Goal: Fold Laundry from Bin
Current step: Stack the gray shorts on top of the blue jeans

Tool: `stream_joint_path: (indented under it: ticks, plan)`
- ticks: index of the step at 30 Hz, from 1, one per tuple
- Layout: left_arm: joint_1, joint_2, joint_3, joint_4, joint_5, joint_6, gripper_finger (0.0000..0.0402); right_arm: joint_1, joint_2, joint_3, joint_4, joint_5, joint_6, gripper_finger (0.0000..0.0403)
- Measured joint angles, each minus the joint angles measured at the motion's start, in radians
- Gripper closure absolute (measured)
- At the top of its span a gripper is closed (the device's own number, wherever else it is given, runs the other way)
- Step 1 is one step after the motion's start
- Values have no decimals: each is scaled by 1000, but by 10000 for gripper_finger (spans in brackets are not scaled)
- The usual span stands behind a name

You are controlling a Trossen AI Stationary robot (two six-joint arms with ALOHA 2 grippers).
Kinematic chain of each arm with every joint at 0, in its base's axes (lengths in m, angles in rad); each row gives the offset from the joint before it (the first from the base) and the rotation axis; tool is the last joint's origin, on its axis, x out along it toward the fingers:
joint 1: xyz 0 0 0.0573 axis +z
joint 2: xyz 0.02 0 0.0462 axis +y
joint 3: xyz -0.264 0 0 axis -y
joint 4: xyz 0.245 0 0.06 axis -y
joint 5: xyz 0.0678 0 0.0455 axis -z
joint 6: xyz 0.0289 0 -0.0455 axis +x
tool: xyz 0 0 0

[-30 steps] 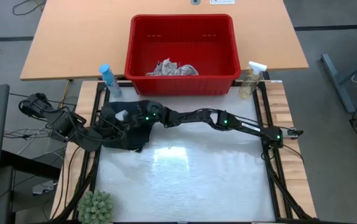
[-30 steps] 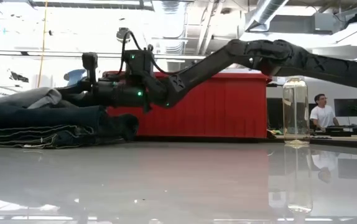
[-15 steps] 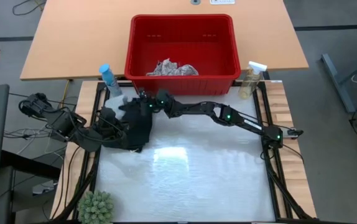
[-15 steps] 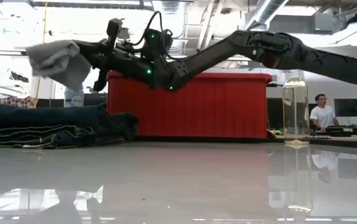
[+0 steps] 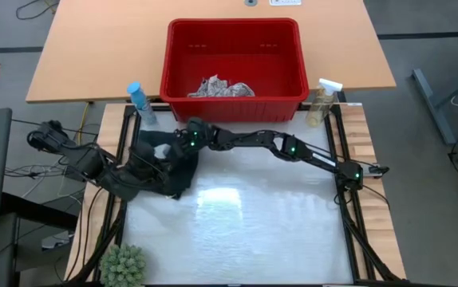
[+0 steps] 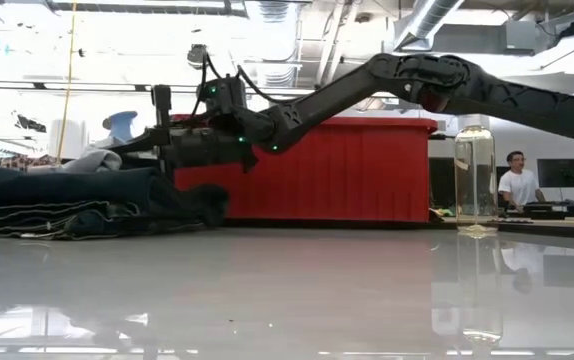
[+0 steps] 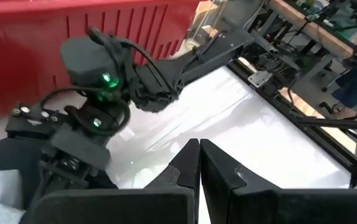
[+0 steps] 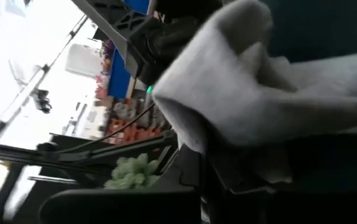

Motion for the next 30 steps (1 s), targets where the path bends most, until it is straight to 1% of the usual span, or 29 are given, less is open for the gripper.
stream_joint_path:
  ticks: [6, 8, 10, 12, 16, 21, 25, 27, 30]
  plan:
    - [0, 69, -4, -10, 3, -68, 401, -25, 0, 5, -24, -62, 123, 380]
    - [0, 89, -4, -11, 2, -89, 401, -36, -16, 2, -67, -72, 110, 380]
    - [0, 106, -4, -11, 3, -96, 401, -48, -40, 3, -164, -71, 10, 380]
    - [0, 117, -5, -11, 2, -107, 401, -56, -71, 3, -279, -52, -139, 380]
    - [0, 122, -5, -11, 2, -117, 401, -61, -133, 4, -520, 69, -414, 378]
    - [2, 122, -5, -12, -14, -117, 401, -59, -151, 4, -756, 166, -658, 367]
    - [11, 122, -5, -12, -20, -117, 401, -50, -155, 5, -866, 250, -794, 365]
    - [16, 122, -5, -12, -20, -117, 401, -49, -155, 5, -891, 264, -862, 364]
    - [22, 122, -5, -12, -21, -117, 401, -52, -161, 5, -900, 273, -915, 363]
